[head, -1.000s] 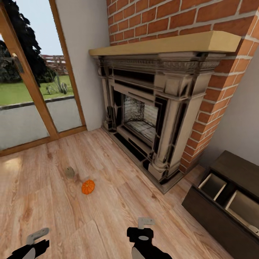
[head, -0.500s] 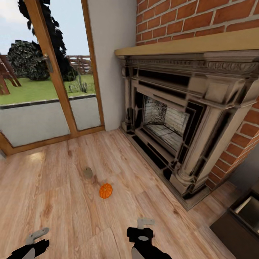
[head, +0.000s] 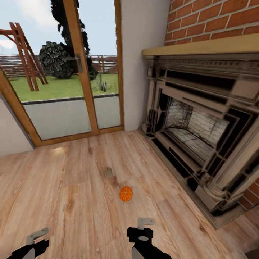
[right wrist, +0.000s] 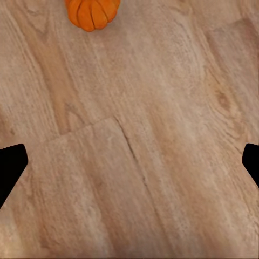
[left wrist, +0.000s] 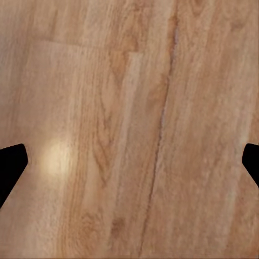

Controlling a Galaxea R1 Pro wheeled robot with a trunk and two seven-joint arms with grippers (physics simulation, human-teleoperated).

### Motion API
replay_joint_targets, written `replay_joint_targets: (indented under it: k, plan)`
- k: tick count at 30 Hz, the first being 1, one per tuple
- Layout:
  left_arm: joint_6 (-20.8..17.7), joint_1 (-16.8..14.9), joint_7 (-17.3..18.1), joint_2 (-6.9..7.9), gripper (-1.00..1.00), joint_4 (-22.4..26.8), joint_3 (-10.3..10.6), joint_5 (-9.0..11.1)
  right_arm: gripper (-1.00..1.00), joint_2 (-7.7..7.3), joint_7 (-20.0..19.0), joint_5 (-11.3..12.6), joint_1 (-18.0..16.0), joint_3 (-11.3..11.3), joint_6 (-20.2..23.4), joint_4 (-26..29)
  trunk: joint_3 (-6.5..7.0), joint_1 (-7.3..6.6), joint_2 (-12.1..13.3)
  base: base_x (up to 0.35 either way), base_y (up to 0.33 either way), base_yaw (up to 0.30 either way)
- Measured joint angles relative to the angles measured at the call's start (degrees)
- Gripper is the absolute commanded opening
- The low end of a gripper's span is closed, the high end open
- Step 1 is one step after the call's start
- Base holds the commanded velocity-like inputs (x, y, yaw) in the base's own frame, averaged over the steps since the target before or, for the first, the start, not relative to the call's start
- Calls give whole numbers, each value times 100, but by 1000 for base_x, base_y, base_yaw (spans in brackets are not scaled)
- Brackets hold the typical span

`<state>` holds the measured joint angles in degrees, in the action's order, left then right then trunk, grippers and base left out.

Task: Place each of the two pumpkins and all three candles from the living room inside a cabinet in the living room (use any cabinet), then make sure every cabinet is closed, and position the cauldron so it is next to a table in the living room.

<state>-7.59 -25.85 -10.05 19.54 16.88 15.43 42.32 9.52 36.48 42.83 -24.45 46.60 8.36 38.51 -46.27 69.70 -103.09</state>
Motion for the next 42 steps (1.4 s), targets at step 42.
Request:
replay_joint_targets:
  k: [42]
  plan:
    - [5,1,2,-9,100,0,9,-9,100,-8,-8,0,-1,0,-7,-2,0,-2,0,247,168,282]
